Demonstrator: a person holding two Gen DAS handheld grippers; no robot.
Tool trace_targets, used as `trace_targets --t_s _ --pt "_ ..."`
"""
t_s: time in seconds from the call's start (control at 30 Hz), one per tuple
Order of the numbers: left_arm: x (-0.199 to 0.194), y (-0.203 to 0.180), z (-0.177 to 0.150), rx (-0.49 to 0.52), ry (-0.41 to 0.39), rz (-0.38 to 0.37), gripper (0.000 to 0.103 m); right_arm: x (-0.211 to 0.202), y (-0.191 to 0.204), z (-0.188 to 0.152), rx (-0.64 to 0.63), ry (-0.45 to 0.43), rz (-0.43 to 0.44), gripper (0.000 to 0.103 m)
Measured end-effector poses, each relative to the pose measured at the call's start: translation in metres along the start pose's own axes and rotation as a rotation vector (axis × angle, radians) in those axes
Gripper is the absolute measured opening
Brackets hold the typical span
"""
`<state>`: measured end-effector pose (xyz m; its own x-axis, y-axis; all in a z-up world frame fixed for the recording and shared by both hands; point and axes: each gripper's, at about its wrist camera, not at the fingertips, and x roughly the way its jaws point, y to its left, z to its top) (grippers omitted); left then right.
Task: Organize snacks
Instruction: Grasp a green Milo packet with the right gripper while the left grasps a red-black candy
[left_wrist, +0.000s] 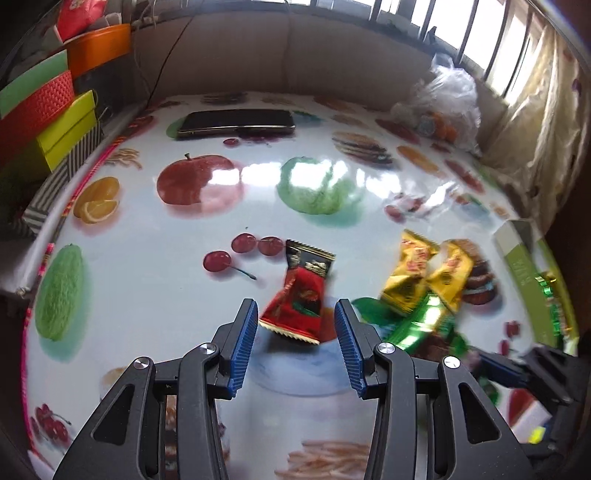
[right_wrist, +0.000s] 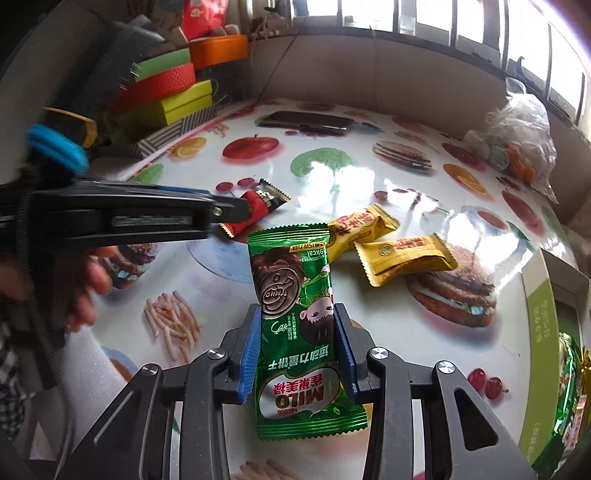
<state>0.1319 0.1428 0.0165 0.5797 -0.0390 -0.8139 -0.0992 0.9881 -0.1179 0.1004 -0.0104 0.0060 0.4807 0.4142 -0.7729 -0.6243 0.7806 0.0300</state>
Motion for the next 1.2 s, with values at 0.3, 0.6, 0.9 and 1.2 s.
trace_targets --t_s 0.3,0.6,0.9,1.2 --pt "0.014 -0.012 0.008 0.037 0.024 -0.004 0.044 -0.012 -0.015 -0.006 0.064 -0.02 -0.01 0.036" --pt "0.024 -0.016 0.013 0.043 0.028 0.023 0.044 -0.013 -0.019 -0.006 0.083 -0.027 -0.002 0.036" --pt "0.025 -0.012 0.012 0.024 0.013 0.023 0.044 -0.016 -0.02 -0.008 0.101 -0.034 0.006 0.036" --pt "0.024 -0.011 0.012 0.028 0.004 0.041 0.031 -0.016 -0.022 -0.008 0.113 -0.032 0.008 0.036"
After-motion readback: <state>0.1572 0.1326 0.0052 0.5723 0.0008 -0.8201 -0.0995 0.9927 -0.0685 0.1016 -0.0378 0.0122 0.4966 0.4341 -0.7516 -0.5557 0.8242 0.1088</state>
